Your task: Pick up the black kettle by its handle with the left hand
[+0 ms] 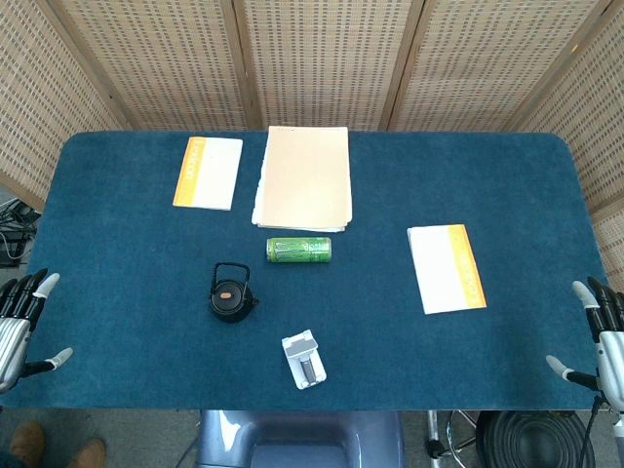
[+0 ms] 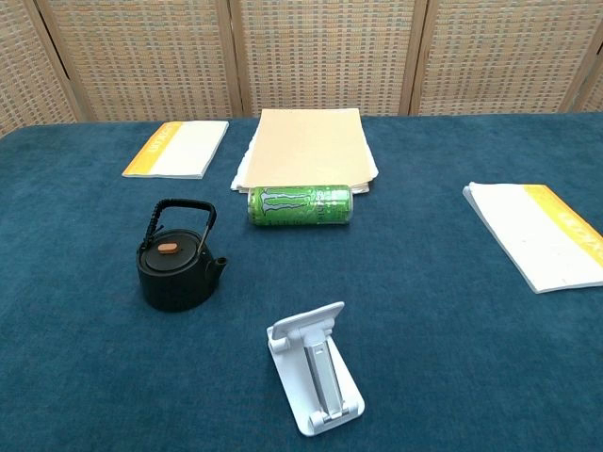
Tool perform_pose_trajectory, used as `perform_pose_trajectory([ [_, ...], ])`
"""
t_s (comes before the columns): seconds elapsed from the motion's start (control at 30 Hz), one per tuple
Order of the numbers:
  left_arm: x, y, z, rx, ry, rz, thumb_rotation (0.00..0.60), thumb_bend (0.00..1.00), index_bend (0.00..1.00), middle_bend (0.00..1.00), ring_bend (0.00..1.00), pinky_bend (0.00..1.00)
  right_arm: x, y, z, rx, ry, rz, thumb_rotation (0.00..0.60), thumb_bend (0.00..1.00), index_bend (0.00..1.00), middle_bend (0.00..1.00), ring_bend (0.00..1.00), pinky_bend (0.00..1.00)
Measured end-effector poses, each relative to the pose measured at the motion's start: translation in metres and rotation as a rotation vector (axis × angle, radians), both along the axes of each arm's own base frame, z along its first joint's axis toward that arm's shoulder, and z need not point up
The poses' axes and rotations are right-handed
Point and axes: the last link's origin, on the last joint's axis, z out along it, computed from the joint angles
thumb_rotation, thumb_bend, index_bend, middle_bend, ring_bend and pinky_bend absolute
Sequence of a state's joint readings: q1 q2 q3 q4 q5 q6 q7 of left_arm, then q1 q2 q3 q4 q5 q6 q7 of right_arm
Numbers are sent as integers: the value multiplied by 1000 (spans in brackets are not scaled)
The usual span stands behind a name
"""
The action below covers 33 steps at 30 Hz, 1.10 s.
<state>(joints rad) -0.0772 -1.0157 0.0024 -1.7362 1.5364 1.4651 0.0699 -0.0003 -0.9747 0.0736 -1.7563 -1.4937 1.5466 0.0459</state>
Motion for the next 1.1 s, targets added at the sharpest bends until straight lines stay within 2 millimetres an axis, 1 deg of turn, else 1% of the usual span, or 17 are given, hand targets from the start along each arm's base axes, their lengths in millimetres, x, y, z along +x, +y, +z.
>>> perform_pose_trajectory([
  [0.2,-1,2,-4,-21,3,4,600,0,0,0,0,0,0,0,2,-7,-6,-1,600,0,0,0,0,0],
  [0.33,3,12,-11,-62,-8,-7,600,0,0,0,0,0,-1,0,3,-10,-10,-7,600,0,0,0,0,0],
  [0.43,9,30,-18,-111,-20,-23,600,0,0,0,0,0,-2,-1,3,-8,-10,-11,600,0,0,0,0,0],
  [0.53,21,55,-26,-184,-52,-43,600,0,0,0,0,0,-3,-3,3,-11,-10,-16,600,0,0,0,0,0],
  [0.63,37,83,-36,-268,-81,-66,600,0,0,0,0,0,-5,-4,3,-13,-9,-28,600,0,0,0,0,0],
  [0.77,67,124,-52,-387,-115,-93,600,0,0,0,0,0,-8,-7,3,-8,-5,-42,600,0,0,0,0,0],
  [0.87,86,148,-64,-453,-143,-95,600,0,0,0,0,0,-10,-8,2,-7,-6,-48,600,0,0,0,0,0],
  [0.97,101,165,-80,-519,-179,-72,600,0,0,0,0,0,-11,-10,3,-8,-7,-54,600,0,0,0,0,0],
  [1.1,115,181,-100,-594,-239,-28,600,0,0,0,0,0,-13,-10,3,-9,-11,-57,600,0,0,0,0,0],
])
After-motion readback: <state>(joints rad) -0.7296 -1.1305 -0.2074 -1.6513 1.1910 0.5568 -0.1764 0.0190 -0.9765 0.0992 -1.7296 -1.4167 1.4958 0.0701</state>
